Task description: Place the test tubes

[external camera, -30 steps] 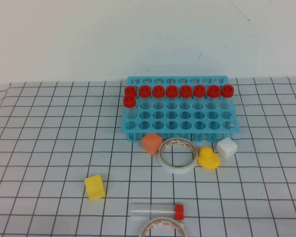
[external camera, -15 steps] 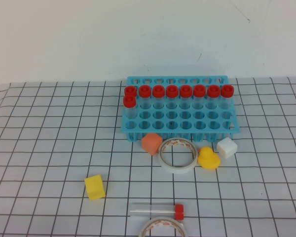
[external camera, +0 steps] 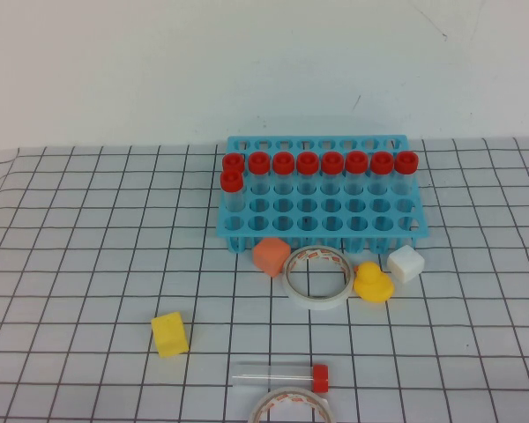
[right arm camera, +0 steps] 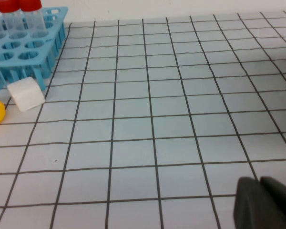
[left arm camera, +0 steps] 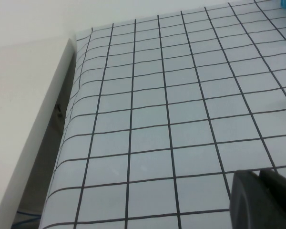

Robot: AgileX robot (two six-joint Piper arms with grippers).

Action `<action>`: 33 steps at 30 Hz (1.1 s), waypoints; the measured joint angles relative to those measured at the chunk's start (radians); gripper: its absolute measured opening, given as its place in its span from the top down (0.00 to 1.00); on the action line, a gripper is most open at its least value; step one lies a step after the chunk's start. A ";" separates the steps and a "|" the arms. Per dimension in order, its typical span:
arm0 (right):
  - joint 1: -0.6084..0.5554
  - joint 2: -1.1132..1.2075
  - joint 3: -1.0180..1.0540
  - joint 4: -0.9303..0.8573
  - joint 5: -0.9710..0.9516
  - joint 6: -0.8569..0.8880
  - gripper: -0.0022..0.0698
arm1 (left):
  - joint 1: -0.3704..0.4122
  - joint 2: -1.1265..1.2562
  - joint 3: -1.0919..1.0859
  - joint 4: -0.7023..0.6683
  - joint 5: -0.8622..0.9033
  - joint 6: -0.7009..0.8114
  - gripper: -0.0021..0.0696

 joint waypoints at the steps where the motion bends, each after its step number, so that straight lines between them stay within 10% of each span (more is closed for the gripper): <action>1: 0.000 0.000 0.000 0.000 0.000 0.000 0.97 | 0.000 0.000 0.000 0.000 0.000 0.000 0.97; 10: 0.000 0.000 0.000 0.003 0.000 0.000 0.97 | 0.000 0.000 0.000 -0.020 -0.004 -0.029 0.97; 16: 0.000 0.000 0.000 0.143 0.000 0.004 0.97 | 0.000 0.000 0.002 -0.494 -0.046 -0.221 0.97; 24: 0.000 0.000 0.009 0.810 0.007 0.004 0.97 | 0.000 0.000 0.002 -0.938 -0.098 -0.276 0.97; 33: 0.000 0.000 0.009 0.877 -0.013 -0.008 0.97 | -0.009 0.019 -0.047 -0.993 0.035 0.067 0.97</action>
